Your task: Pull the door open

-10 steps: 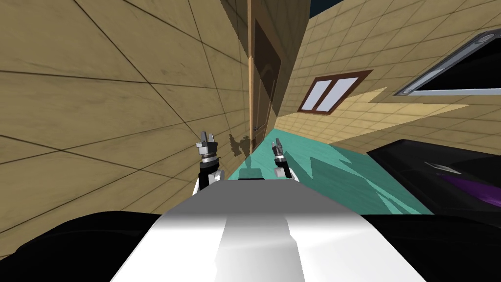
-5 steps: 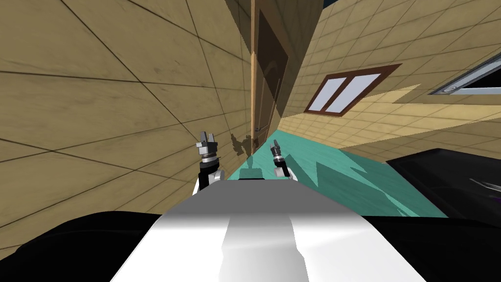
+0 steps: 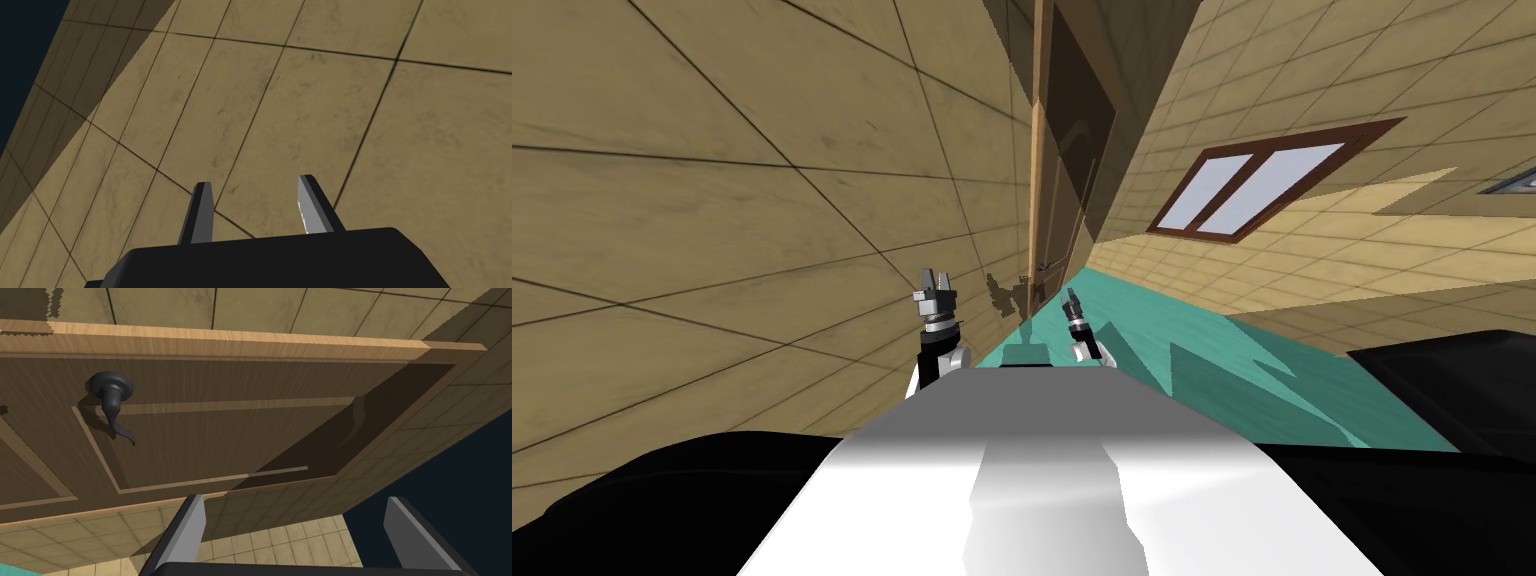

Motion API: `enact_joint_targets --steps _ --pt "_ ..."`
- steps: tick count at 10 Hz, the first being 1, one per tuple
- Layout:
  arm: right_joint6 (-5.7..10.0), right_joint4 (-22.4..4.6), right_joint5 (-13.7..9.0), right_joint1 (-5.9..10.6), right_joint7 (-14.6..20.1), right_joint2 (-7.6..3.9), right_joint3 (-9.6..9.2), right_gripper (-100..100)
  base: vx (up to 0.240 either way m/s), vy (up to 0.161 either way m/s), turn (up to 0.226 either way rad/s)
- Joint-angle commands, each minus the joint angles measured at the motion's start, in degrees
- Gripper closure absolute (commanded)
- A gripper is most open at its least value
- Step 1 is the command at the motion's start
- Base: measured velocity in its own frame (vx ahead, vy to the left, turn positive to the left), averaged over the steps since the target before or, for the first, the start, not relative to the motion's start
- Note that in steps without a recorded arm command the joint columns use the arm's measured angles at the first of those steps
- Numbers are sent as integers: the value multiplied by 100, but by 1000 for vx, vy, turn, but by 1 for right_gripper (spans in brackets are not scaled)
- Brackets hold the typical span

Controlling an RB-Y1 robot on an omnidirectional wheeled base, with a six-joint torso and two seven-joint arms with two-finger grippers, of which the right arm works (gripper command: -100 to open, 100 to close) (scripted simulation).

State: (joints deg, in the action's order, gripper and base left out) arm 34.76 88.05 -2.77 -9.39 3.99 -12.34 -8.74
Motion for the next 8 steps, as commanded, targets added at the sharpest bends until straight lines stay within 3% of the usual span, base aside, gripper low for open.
enact_joint_targets --steps 1,8 --pt "57 -202 -14 82 73 -67 -41 -100 74 -78 134" --pt "293 -1104 -56 458 327 -301 -237 -100 71 -85 127"
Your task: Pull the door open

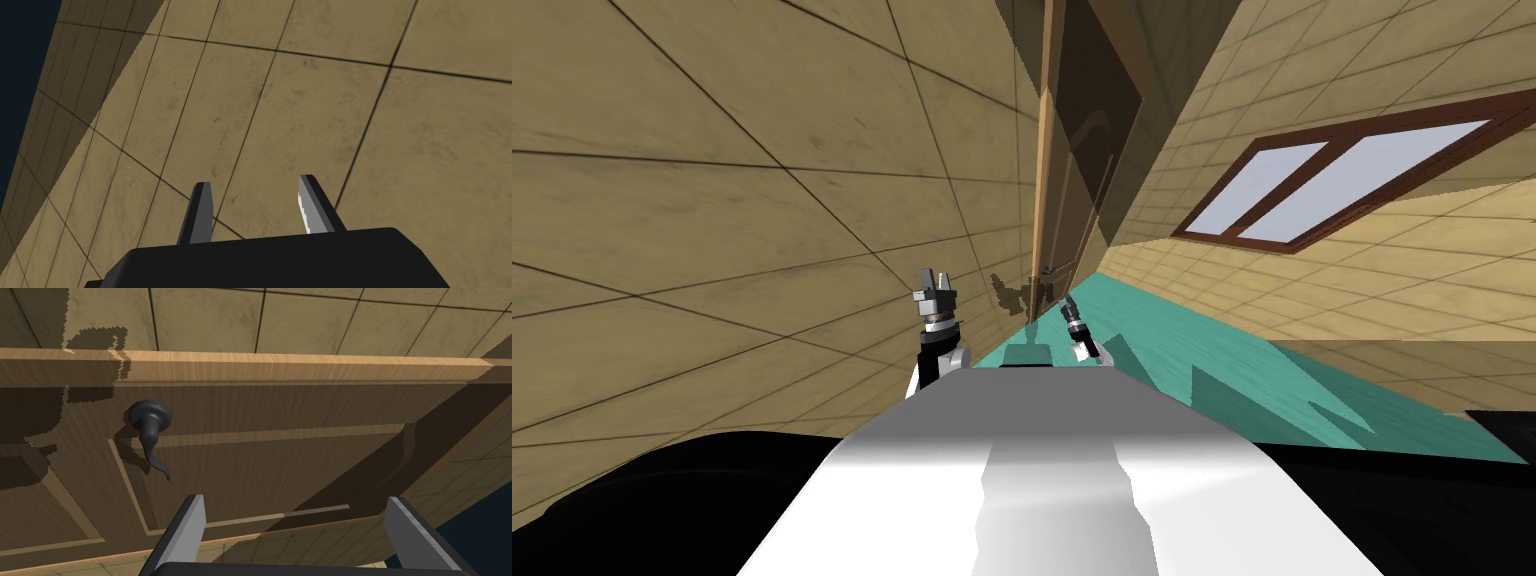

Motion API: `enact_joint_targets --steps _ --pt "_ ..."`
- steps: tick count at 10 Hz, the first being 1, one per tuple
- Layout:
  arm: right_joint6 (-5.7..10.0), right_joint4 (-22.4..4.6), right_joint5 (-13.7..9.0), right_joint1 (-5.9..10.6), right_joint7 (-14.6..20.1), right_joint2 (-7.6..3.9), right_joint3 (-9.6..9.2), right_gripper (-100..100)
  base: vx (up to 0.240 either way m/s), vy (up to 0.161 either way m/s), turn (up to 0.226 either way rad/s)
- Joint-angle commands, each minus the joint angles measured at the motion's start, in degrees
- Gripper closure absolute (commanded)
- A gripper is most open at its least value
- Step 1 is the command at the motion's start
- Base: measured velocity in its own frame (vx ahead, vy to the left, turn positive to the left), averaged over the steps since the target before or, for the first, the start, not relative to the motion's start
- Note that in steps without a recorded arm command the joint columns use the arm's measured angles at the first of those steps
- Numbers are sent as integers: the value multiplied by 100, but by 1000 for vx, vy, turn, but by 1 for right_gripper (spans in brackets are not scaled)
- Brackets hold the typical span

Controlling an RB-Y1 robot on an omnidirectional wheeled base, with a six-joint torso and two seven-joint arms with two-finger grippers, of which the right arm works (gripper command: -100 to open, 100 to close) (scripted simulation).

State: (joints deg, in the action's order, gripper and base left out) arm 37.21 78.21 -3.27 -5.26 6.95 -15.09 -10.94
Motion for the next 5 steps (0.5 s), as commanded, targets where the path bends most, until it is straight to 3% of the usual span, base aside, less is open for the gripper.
enact_joint_targets --steps 1,5 --pt "82 -248 -11 99 67 -59 -45 -100 70 -78 133" --pt "213 -750 -35 309 209 -188 -155 -100 70 -84 120"
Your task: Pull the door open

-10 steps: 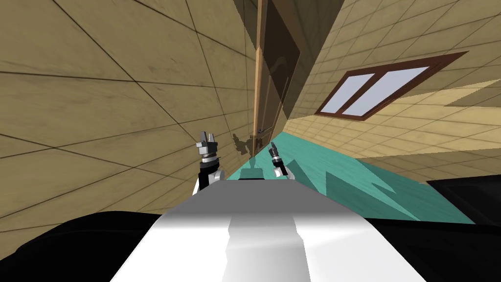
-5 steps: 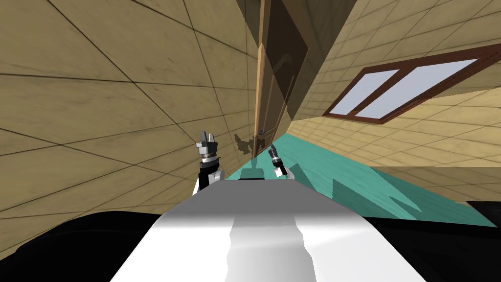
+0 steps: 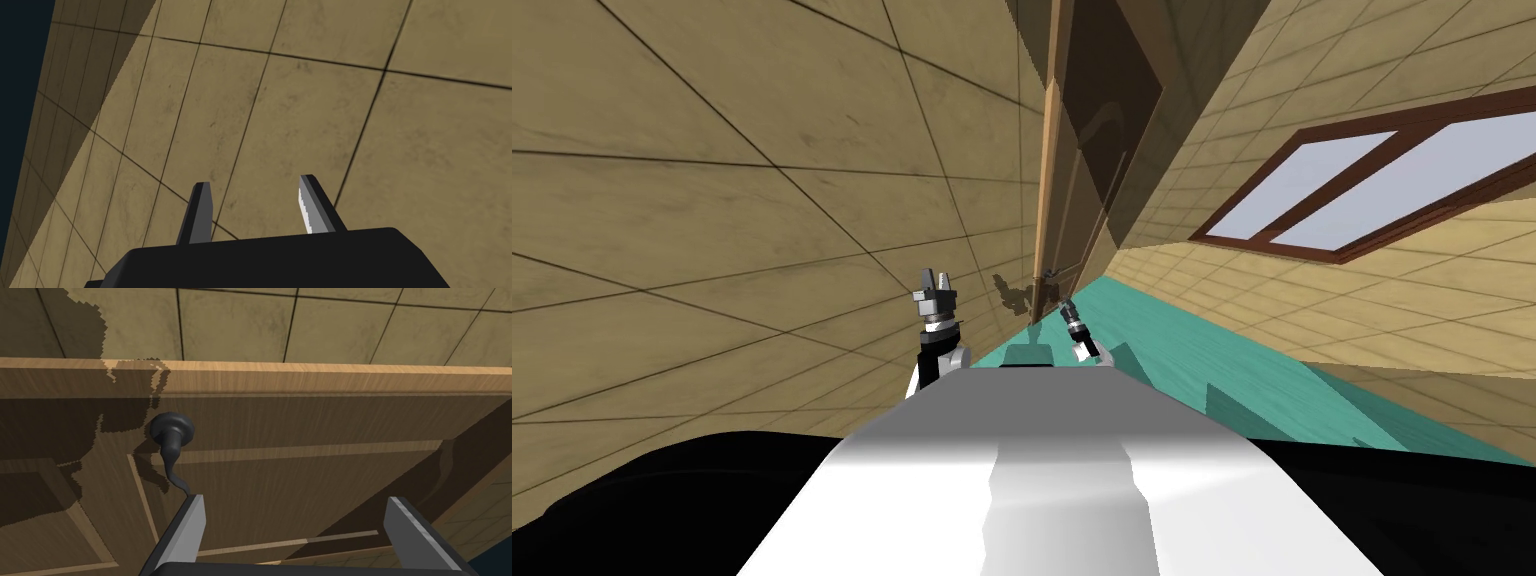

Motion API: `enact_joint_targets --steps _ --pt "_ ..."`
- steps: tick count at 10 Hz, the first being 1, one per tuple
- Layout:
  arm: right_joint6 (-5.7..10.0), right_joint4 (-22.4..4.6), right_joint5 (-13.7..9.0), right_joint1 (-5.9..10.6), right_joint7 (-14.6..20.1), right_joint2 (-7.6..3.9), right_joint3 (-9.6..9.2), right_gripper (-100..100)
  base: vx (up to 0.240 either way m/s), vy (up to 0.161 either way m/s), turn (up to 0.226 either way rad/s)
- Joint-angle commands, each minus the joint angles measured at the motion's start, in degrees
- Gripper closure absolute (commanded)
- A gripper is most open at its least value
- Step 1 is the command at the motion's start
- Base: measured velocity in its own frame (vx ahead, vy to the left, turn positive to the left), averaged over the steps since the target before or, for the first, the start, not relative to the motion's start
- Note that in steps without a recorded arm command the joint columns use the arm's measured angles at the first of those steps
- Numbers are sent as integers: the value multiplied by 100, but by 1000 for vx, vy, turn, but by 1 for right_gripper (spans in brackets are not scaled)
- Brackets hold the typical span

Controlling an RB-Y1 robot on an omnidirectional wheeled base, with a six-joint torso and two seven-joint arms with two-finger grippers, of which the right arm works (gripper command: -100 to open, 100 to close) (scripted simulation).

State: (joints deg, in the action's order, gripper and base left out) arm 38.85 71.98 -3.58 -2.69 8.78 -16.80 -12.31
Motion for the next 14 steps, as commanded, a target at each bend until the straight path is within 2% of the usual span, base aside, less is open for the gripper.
enact_joint_targets --steps 1,10,13,14 --pt "82 -252 -10 104 62 -48 -45 -100 57 -88 107" --pt "360 -1315 -59 548 361 -317 -276 -100 57 -88 118" --pt "500 -1848 -84 770 511 -450 -392 -100 71 -132 168" --pt "525 -1945 -89 811 538 -475 -413 -100 94 -144 121"
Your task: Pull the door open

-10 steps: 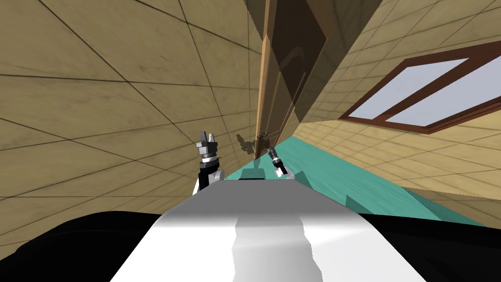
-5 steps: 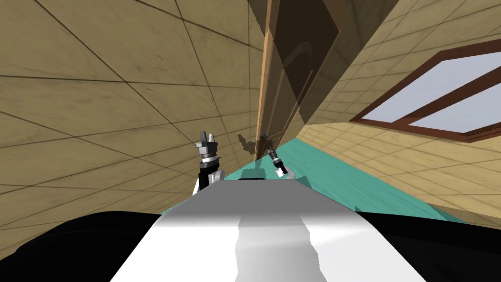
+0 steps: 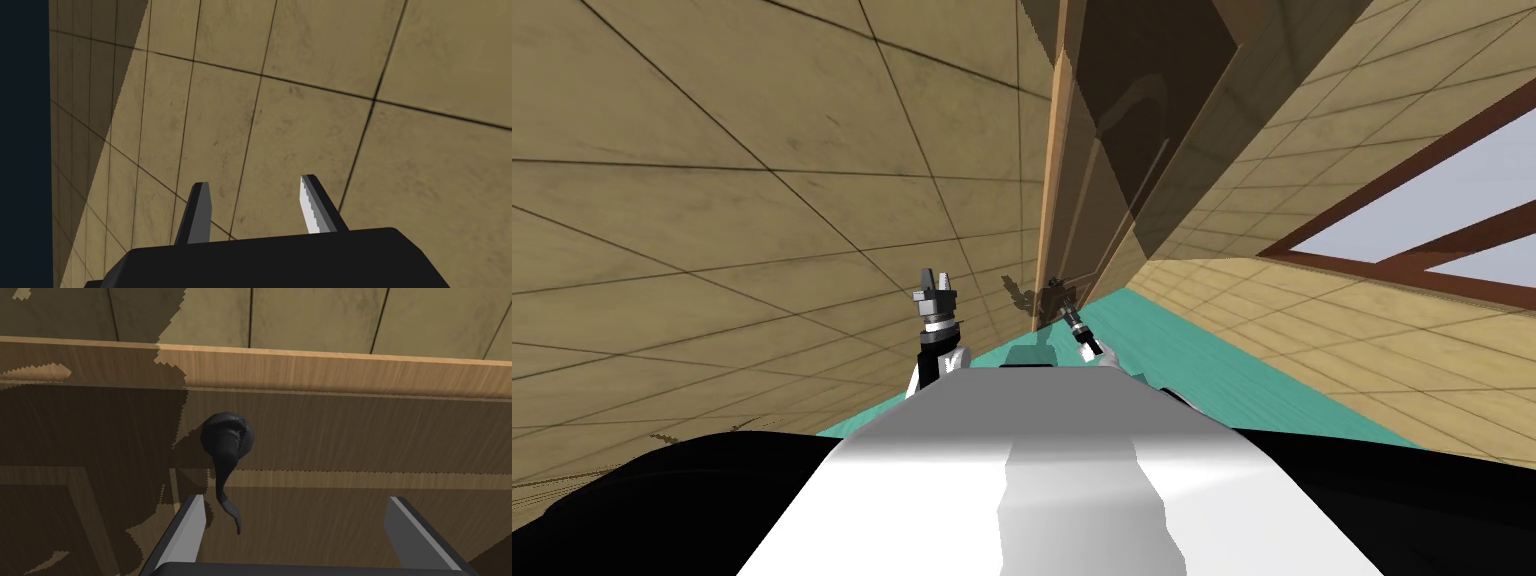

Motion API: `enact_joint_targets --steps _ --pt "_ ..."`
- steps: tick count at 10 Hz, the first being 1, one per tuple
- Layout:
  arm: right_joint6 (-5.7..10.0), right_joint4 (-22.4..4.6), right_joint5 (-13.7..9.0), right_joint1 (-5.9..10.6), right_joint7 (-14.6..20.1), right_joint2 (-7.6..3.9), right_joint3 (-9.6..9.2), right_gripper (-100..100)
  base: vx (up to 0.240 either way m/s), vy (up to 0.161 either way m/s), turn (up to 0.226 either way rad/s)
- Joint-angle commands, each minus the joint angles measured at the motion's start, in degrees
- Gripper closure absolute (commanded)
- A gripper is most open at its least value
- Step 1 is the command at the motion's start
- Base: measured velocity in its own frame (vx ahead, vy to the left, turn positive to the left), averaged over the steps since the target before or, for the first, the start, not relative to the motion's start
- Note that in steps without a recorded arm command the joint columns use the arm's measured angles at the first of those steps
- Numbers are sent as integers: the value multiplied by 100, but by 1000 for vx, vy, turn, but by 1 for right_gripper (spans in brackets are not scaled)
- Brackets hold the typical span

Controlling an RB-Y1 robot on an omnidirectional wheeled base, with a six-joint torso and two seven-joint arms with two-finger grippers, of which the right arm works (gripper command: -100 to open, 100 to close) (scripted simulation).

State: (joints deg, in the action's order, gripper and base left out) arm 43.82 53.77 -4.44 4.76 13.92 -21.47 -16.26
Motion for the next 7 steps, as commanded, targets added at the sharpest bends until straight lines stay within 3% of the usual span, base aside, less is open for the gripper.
enact_joint_targets --steps 1,7 --pt "52 -217 -8 105 50 -30 -38 -100 68 -111 93" --pt "247 -960 -42 415 259 -215 -200 -100 57 -108 119"
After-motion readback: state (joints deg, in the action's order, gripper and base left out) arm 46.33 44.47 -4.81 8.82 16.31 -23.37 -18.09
